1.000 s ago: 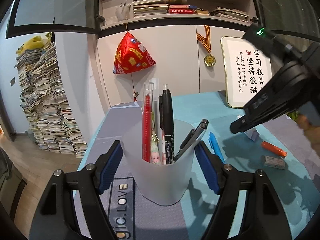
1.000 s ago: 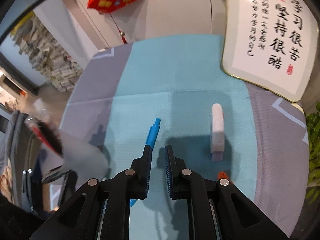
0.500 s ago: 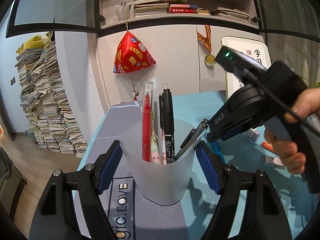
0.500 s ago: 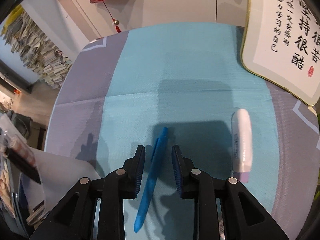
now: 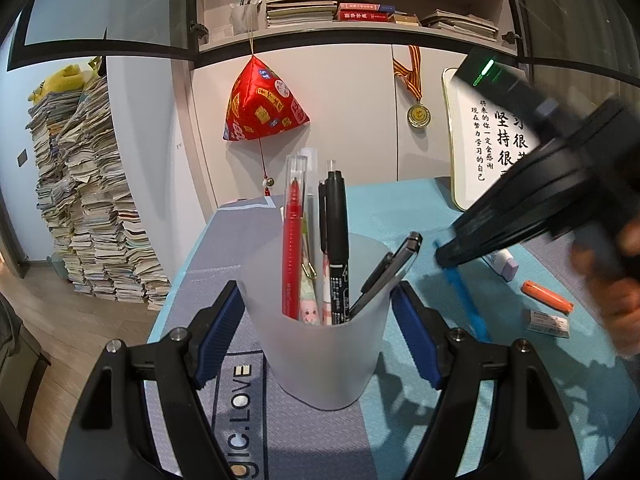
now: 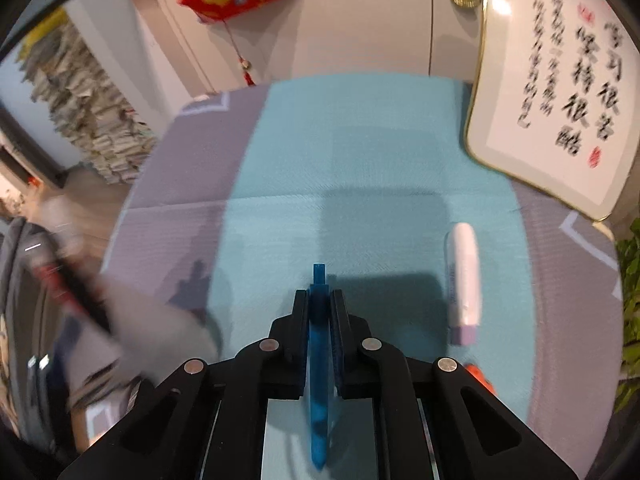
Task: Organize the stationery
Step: 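Lift the blue pen with the right gripper and drop it into the cup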
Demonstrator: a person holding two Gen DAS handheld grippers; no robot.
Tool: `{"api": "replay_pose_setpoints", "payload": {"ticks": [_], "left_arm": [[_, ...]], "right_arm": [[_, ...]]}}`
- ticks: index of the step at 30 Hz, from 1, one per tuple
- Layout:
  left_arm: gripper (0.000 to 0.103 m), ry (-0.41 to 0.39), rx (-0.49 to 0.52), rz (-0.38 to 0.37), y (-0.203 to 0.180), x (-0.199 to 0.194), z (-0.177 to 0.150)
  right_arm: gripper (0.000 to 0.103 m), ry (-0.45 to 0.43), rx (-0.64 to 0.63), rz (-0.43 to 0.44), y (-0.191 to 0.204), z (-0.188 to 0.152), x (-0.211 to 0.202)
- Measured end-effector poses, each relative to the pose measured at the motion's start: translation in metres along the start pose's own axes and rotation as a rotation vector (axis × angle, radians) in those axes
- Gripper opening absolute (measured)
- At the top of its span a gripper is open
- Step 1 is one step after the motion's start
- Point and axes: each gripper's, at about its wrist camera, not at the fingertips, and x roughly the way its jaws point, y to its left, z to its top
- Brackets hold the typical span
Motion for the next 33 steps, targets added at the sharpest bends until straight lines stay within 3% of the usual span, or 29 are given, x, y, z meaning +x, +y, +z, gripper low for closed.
{"api": "replay_pose_setpoints", "payload": {"ticks": [12, 18, 24, 33], "left_arm": [[0.075, 0.001, -0.007, -0.006, 0.000, 0.001, 0.000], [0.075, 0.005, -0.010, -0.011, 0.000, 0.002, 0.001], [0.075, 0.005, -0.010, -0.011, 0.000, 0.002, 0.001], [0.075, 0.005, -0.010, -0.011, 0.000, 0.002, 0.001]], "right_arm": [[0.011, -0.308, -0.099, 0.127, 0.033, -0.012, -0.146], [0.011, -0.401, -0.162, 0.148, 0.064, -0.002, -0.185], [0.011, -0.397, -0.227, 0.180, 0.091, -0.004, -0.188], [0.011, -0.261, -0.240, 0.178, 0.098, -0.007, -0.135]]}}
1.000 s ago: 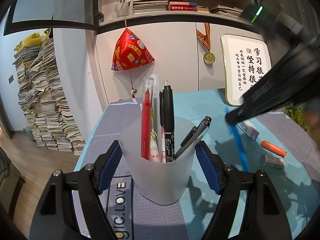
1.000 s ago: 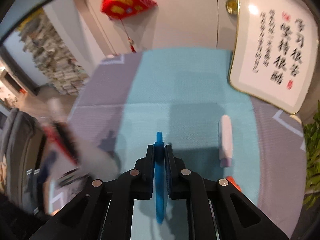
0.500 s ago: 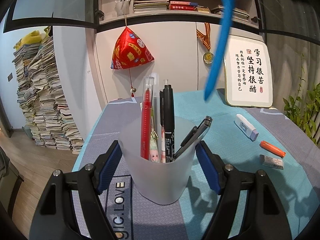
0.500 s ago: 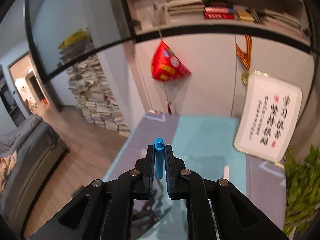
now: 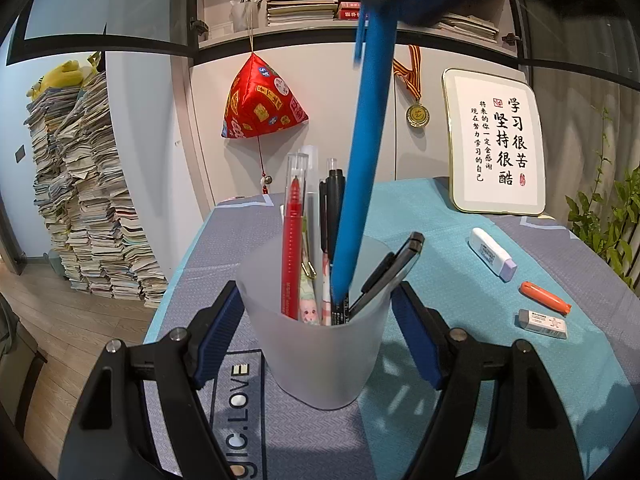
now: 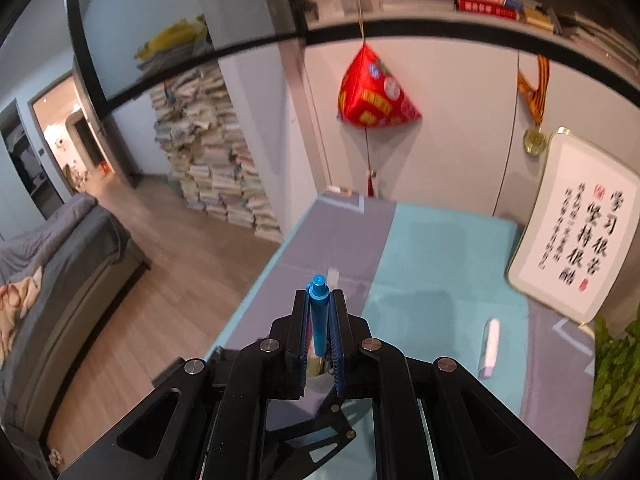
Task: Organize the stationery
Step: 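Lift the blue pen with the right gripper and drop it into the cup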
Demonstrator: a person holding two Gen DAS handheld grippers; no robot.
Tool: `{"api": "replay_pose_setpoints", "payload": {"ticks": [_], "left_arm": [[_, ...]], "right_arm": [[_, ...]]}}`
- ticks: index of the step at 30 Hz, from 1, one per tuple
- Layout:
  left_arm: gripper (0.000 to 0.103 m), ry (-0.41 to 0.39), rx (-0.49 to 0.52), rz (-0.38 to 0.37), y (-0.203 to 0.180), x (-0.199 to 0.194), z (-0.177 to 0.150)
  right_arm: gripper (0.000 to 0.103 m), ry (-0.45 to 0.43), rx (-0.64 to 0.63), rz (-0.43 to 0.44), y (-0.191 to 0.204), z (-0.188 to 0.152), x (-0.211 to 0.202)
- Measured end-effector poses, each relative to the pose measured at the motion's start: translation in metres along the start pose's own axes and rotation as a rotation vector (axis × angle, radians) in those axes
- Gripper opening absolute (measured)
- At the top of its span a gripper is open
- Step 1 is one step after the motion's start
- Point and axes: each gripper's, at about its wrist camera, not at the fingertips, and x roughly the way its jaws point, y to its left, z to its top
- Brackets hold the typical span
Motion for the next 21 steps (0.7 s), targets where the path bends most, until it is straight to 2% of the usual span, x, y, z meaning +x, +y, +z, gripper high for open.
{"api": "replay_pose_setpoints", "payload": {"ticks": [13, 21], "left_arm": [[0.075, 0.000, 0.000, 0.000, 0.000, 0.000, 0.000], [0.075, 0.001, -0.001, 0.000, 0.000, 0.000, 0.000]], "right_arm": [[0.011, 0.088, 0.012, 0.003, -0.004, -0.013, 0.027], [0.011, 0.138, 0.061, 0.040, -0.015, -0.017, 0.042]]}}
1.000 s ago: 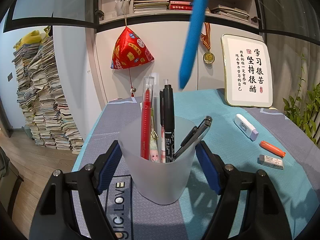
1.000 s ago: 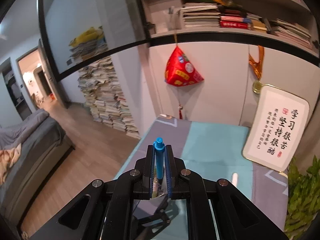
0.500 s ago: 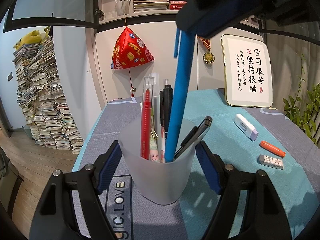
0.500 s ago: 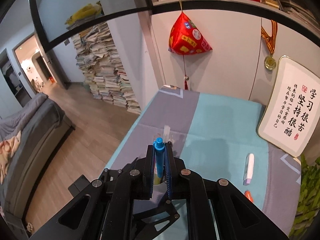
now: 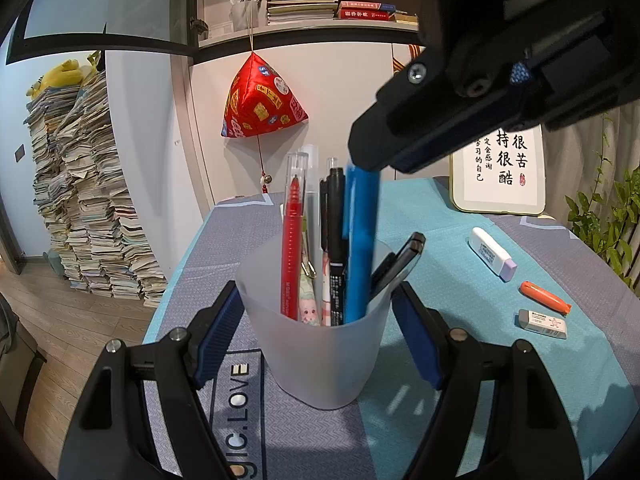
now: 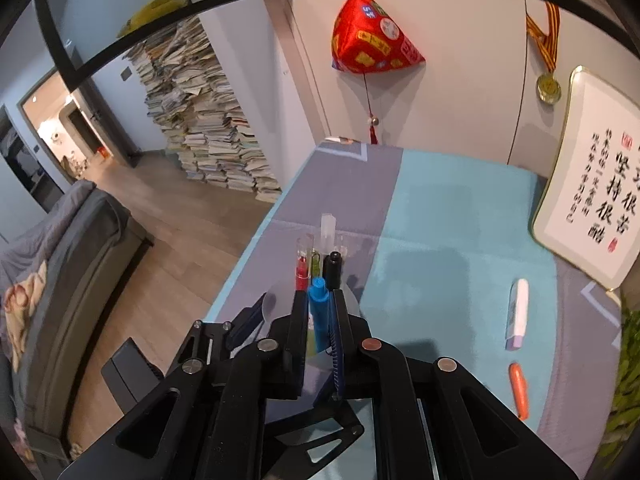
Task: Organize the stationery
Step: 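Lift the blue pen with the right gripper and drop it into the cup, then lower the right gripper onto the orange marker and grasp it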
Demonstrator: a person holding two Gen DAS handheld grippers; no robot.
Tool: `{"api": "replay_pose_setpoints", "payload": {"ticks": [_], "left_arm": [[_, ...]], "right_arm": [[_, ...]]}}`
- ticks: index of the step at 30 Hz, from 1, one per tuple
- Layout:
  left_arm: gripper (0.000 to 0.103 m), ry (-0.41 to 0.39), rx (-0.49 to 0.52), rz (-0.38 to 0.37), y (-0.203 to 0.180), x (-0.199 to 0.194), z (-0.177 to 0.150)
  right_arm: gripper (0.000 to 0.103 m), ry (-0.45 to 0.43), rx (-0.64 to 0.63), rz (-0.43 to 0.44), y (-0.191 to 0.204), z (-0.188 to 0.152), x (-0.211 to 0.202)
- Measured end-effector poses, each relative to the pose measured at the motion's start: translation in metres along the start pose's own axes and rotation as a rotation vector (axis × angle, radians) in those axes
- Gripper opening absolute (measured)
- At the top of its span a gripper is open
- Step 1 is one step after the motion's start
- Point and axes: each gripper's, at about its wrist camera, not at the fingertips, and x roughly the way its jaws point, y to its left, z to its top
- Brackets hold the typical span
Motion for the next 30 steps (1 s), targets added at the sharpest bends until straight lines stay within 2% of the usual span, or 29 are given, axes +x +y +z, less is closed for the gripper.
{"api": "replay_pose_setpoints", "payload": {"ticks": [9, 15, 21, 23, 25, 27, 30], "left_arm": [[0.076, 0.001, -0.001, 0.000, -0.001, 0.001, 0.000], [0.076, 0.001, 0.000, 0.000, 0.000, 0.001, 0.000], [0.076, 0.001, 0.000, 0.000, 0.000, 0.000, 0.000], [0.076, 0.001, 0.000, -0.001, 0.000, 0.000, 0.000], [0.075, 0.001, 0.000, -0.002, 0.000, 0.000, 0.000], [0.075, 0.000, -0.002, -0.011, -0.001, 0.001, -0.001], [0.075, 0.000, -0.004, -0.054, -0.003, 0.000, -0.001]], "right_arm": [[0.011, -0.025, 0.028, -0.001, -0.012, -0.002, -0.019], [0.011, -0.019, 0.035, -0.071, -0.039, -0.016, -0.030], [0.012, 0.071, 0.076, -0.169, -0.092, -0.047, -0.022], [0.018, 0.112, 0.081, -0.196, -0.108, -0.060, -0.015], [0.034, 0.137, 0.081, -0.220, -0.121, -0.072, -0.010], [0.043, 0.149, 0.079, -0.232, -0.133, -0.082, -0.006], [0.044, 0.178, 0.067, -0.244, -0.142, -0.089, 0.003]]}}
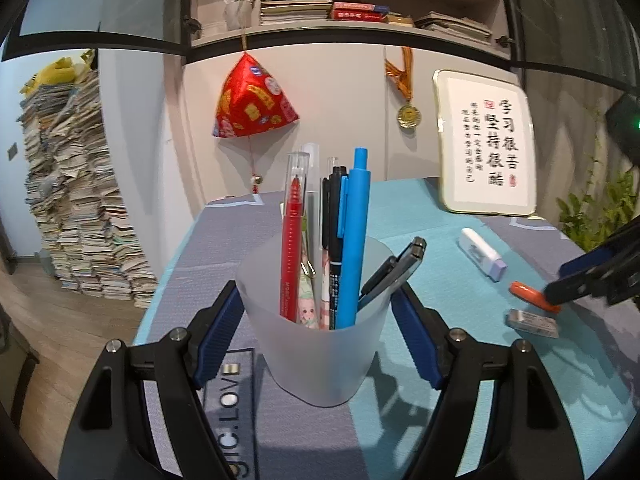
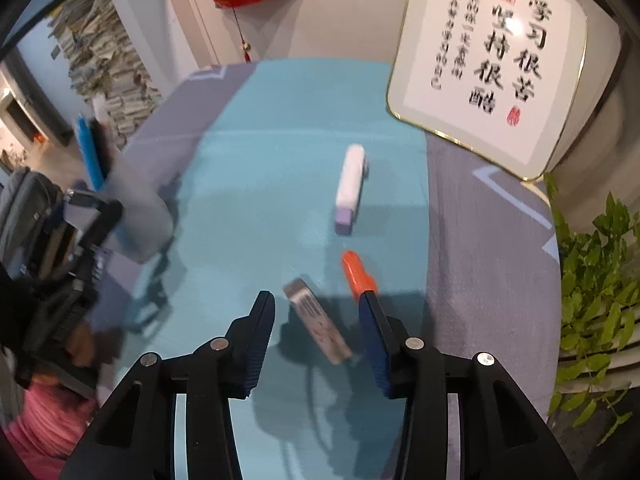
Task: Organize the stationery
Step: 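Lower the right gripper onto the orange marker and grasp it, then carry the orange marker with the right gripper and drop it into the cup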
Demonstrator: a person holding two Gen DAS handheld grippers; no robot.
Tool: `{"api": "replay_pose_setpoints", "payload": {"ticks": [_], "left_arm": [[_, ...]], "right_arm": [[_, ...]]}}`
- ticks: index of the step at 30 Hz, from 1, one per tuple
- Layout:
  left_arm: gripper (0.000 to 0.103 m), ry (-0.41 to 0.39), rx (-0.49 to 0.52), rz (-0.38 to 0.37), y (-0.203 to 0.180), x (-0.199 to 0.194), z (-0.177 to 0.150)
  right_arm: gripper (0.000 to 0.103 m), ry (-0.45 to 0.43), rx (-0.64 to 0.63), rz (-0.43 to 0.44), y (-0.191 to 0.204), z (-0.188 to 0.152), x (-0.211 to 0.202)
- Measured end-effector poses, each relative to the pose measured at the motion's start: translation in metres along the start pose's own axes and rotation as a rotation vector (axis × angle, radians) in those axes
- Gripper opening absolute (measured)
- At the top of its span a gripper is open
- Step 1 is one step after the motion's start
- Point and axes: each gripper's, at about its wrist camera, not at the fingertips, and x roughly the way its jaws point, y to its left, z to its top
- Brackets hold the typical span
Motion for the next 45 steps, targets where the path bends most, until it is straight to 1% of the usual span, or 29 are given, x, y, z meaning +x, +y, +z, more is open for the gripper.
{"api": "replay_pose_setpoints", "payload": {"ticks": [2, 4, 7, 12, 19, 20, 22, 23, 25, 27, 34, 36, 38, 41, 43, 45], "left_arm": [[0.074, -0.001, 0.009, -0.022, -0.003, -0.001, 0.000], [0.074, 0.001, 0.012, -0.041, -0.005, -0.001, 0.000], [0.074, 0.002, 0.007, -0.064, -0.005, -0.002, 0.000], [0.075, 0.001, 0.027, -0.097, -0.011, -0.003, 0.000], [0.075, 0.009, 0.024, -0.106, -0.011, -0.003, 0.001], [0.075, 0.009, 0.024, -0.106, -0.010, -0.003, 0.001], [0.075, 0.010, 0.025, -0.105, -0.010, -0.002, 0.001], [0.075, 0.011, 0.025, -0.104, -0.010, -0.002, 0.001], [0.075, 0.014, 0.025, -0.104, -0.011, -0.002, 0.001], [0.075, 0.015, 0.025, -0.104, -0.010, -0.001, 0.001], [0.075, 0.024, 0.024, -0.105, -0.010, 0.000, 0.001], [0.075, 0.024, 0.025, -0.105, -0.010, 0.000, 0.001], [0.075, 0.024, 0.024, -0.105, -0.010, 0.000, 0.001], [0.075, 0.024, 0.024, -0.106, -0.010, 0.000, 0.001], [0.075, 0.024, 0.022, -0.107, -0.010, 0.000, 0.001], [0.075, 0.024, 0.020, -0.109, -0.010, 0.000, 0.001]], "right_arm": [[0.044, 0.004, 0.009, -0.030, -0.004, 0.001, 0.005], [0.044, -0.023, 0.037, -0.060, -0.010, 0.004, 0.003], [0.044, -0.033, 0.057, -0.079, -0.017, 0.008, 0.004], [0.044, 0.006, 0.059, -0.090, -0.022, 0.010, 0.020], [0.044, 0.044, 0.081, -0.073, -0.025, 0.018, 0.041], [0.042, 0.052, 0.082, -0.078, -0.024, 0.018, 0.044], [0.018, 0.040, 0.071, -0.132, -0.021, 0.019, 0.045], [0.018, 0.044, 0.076, -0.129, -0.021, 0.020, 0.044], [0.018, 0.024, 0.101, -0.093, -0.022, 0.021, 0.037], [0.018, -0.015, 0.107, -0.089, -0.020, 0.021, 0.024], [0.018, -0.146, 0.124, 0.004, -0.003, 0.026, -0.034], [0.018, -0.188, 0.120, 0.041, 0.008, 0.030, -0.049], [0.018, -0.232, 0.121, 0.097, 0.019, 0.034, -0.063], [0.018, -0.288, 0.102, 0.188, 0.047, 0.043, -0.079], [0.018, -0.312, 0.071, 0.239, 0.068, 0.052, -0.083], [0.018, -0.324, 0.037, 0.264, 0.087, 0.057, -0.083]]}}
